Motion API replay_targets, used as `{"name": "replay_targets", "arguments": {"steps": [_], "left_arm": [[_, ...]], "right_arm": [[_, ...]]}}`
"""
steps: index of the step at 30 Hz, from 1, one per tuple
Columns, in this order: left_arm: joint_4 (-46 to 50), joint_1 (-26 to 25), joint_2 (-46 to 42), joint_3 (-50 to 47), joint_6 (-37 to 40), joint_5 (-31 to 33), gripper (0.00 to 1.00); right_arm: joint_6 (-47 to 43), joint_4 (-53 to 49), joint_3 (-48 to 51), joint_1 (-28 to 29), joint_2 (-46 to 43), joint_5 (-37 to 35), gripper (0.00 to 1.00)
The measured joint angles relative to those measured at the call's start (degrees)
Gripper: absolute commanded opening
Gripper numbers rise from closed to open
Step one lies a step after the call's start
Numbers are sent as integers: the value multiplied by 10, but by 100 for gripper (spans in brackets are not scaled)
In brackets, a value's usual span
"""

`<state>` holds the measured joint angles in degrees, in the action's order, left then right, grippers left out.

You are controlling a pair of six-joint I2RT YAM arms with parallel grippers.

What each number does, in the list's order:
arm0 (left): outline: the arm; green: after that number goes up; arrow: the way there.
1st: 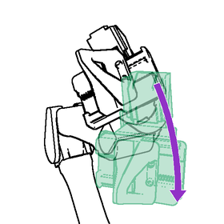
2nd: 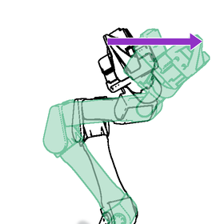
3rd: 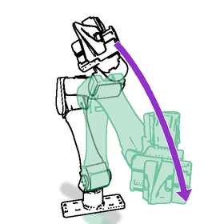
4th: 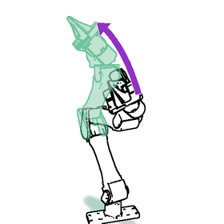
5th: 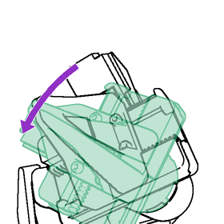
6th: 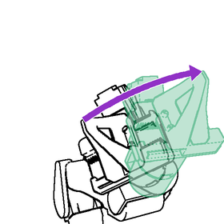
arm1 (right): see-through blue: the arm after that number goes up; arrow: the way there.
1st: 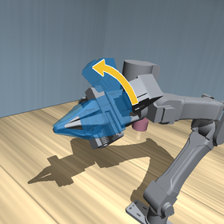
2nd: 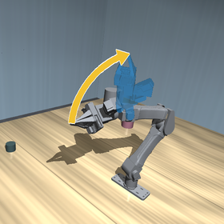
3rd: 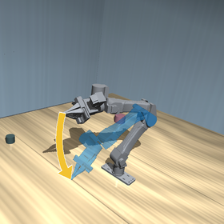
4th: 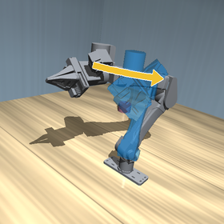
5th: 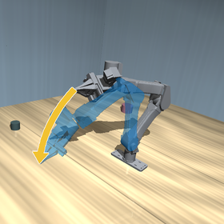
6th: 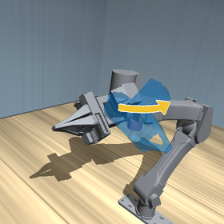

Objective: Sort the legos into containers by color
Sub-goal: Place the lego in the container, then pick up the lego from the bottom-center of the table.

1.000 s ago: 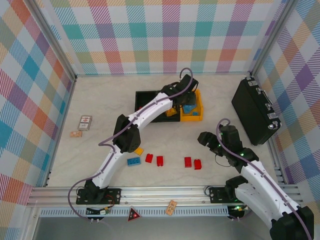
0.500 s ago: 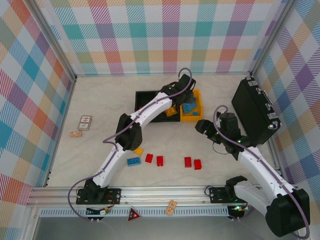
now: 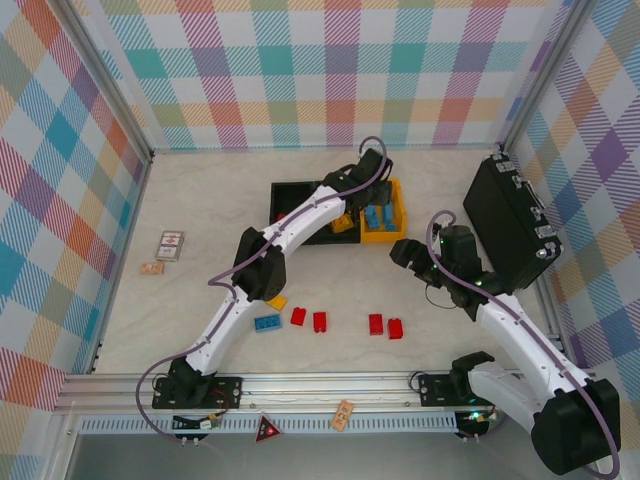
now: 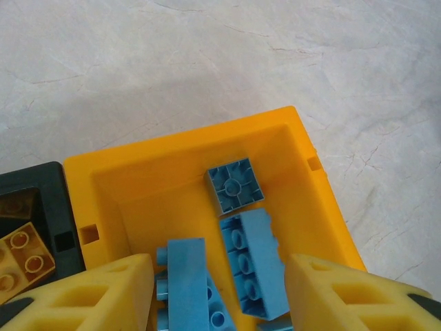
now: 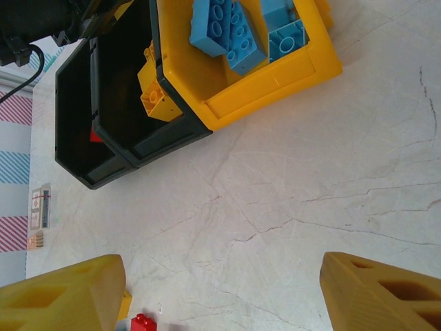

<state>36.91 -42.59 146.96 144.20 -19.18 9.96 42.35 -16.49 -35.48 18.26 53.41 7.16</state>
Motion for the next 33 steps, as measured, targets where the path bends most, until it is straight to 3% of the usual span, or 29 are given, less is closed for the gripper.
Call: {"name": "replay_targets", "arguments": {"steps": [4, 11, 24, 33], "left_arm": [[-10, -2, -32, -56, 0, -14, 52], [-43, -5, -180, -249, -1, -70, 52], [-118, -4, -417, -584, -26, -246, 52], [-138, -4, -520, -773, -52, -293, 52]], "right_arm": [[-5, -16, 0, -1, -5, 0, 75], [-20, -84, -2, -1, -33, -2, 72], [-57, -234, -15, 3, -14, 23, 68], [-57, -272, -15, 81, 65, 19, 65]]}}
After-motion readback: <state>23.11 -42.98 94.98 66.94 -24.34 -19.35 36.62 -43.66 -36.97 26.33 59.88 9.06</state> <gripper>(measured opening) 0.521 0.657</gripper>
